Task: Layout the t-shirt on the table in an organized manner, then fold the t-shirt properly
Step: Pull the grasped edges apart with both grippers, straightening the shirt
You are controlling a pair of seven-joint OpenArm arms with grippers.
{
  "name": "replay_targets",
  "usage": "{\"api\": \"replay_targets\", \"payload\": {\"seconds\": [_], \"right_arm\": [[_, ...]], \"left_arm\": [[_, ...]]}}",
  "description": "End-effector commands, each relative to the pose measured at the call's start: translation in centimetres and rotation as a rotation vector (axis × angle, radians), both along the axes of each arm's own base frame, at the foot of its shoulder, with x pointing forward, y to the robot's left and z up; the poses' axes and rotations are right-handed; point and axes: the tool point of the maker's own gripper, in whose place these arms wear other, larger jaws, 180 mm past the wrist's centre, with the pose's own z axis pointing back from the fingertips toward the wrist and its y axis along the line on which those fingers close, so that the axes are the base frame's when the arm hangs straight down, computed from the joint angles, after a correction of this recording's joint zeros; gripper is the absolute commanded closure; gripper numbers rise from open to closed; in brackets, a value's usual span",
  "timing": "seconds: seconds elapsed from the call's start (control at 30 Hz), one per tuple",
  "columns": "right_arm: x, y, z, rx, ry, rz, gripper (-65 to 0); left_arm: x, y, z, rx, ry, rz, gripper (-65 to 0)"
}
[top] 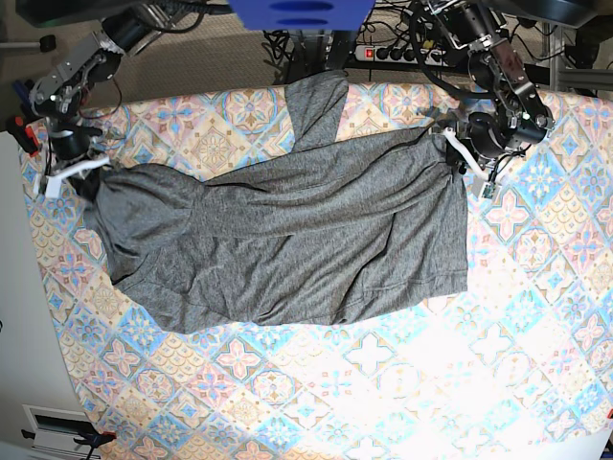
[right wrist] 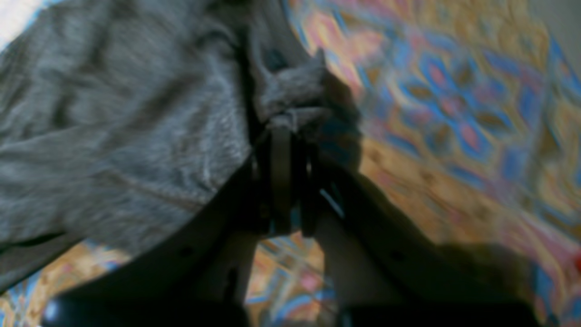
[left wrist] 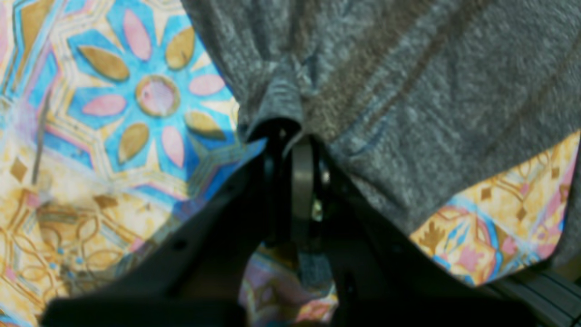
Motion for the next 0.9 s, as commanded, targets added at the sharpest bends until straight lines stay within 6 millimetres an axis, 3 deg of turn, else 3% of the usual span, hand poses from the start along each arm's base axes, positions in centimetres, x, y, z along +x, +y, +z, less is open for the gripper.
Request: {"api": "replay_targets", "payload": {"seconds": [0.0,0.3,0.57,0.7,0.87], "right_arm": [[-0.4,-1.3,1.1,-0.024,-0.032,-0.025,0.0],[-4.3,-5.2,1.1,-0.038,-0.017,-0.173,0.0],[-5.5,-5.1,-0.2,-0.019,0.07,-0.172,0.0],[-7.4,-6.6,0.0,-0.03,0.081,-0.231,0.0],[-9.1,-6.8,-0.7,-0.035,0.123,-0.238,0.0]], "left_arm": [[-4.2,2.6,-1.5,0.106,0.187,0.002,0.0],[-6.5,8.2,-0.4,0.182,0.208,0.138,0.0],[-6.6,11.5,0.8,0.26,0.214,0.131,0.0],[-6.3,13.2,1.8,0.304,0.209,0.124,0.0],[-6.6,14.1,1.3,0.306,0.237,0.123,0.0]]}}
